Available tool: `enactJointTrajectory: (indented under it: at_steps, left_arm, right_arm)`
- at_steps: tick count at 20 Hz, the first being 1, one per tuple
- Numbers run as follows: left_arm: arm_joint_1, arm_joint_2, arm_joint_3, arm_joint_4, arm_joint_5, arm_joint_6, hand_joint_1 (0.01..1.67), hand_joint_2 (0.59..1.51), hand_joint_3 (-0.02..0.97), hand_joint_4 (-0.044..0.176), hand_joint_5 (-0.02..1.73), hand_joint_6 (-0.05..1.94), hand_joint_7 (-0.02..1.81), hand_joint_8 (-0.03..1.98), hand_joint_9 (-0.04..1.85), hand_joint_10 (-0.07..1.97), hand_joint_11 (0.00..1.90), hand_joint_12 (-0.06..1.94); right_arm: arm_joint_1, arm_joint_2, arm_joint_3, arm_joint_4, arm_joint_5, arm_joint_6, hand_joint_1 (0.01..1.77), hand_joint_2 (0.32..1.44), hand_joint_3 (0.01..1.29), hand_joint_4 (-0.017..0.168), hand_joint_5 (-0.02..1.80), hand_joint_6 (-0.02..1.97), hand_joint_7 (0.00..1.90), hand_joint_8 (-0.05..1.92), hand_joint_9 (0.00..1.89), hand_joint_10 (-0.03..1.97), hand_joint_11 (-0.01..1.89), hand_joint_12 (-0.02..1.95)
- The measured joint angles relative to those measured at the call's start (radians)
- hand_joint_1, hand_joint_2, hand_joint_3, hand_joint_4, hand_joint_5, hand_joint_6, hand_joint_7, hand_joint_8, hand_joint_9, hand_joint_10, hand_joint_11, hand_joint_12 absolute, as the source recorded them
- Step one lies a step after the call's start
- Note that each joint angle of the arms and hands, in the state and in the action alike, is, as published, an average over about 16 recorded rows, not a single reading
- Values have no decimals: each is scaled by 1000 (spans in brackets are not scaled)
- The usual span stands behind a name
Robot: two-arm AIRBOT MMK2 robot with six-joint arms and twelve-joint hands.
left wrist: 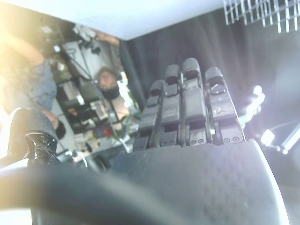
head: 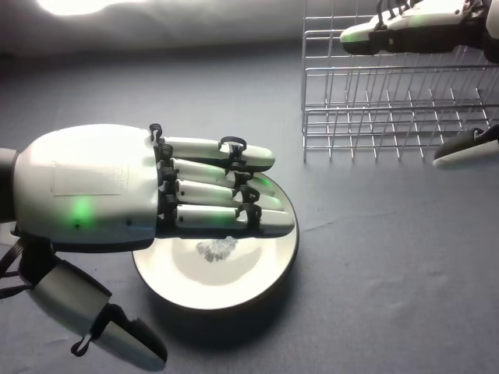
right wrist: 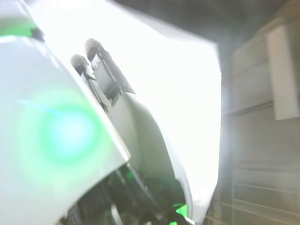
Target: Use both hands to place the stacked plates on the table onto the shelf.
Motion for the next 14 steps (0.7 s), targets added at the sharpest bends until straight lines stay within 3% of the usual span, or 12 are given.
enactJointTrajectory:
  at_steps: [9,14]
  left_arm:
    - [-27,0,4,56,-8,-47,46,1042,58,-7,36,2,37,1,36,15,19,9]
    - [-63,-3,26,138,-29,-106,27,1060,33,-6,29,-4,21,-5,19,15,19,9]
  right_arm:
    - [0,4,0,-14,-4,18,144,1264,29,0,344,27,357,17,323,50,21,999]
    - [0,6,0,-30,-5,29,20,1303,14,0,357,16,368,2,340,24,21,1009]
